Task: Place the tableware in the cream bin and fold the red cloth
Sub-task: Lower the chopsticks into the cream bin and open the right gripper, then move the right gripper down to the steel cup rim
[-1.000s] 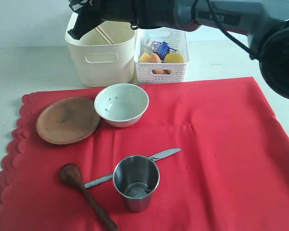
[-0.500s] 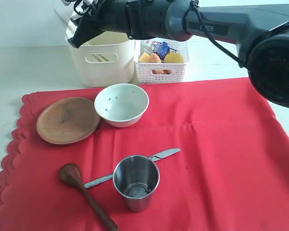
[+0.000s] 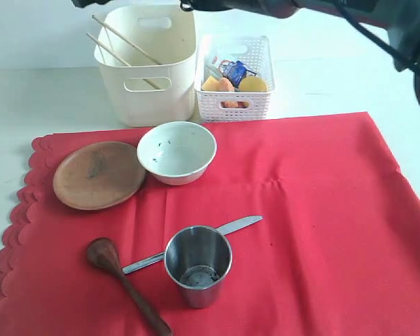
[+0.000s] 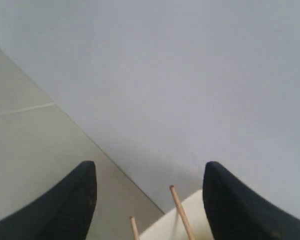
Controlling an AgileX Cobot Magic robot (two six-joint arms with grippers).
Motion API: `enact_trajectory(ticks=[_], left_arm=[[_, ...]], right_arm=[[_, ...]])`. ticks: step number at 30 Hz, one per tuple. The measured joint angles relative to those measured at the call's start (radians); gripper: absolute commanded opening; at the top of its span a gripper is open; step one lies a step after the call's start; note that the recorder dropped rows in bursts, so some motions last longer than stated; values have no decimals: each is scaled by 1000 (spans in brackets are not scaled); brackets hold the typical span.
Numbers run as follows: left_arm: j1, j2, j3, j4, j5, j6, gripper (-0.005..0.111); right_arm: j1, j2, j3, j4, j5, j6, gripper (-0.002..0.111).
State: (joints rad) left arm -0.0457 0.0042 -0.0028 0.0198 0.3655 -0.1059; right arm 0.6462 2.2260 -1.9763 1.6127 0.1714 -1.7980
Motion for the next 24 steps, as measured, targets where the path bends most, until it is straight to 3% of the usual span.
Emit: enact_trajectory(ticks=[6,17,24], left_arm=[[0,0,0,0,0,0,0],[0,0,0,0,0,0,0],[0,0,0,0,0,0,0]], right_arm=[[1,-82,0,-232,102,285,60],[5,-220,0,-1091,505,1128,60],[5,-289,0,-1310,854,1323,60]])
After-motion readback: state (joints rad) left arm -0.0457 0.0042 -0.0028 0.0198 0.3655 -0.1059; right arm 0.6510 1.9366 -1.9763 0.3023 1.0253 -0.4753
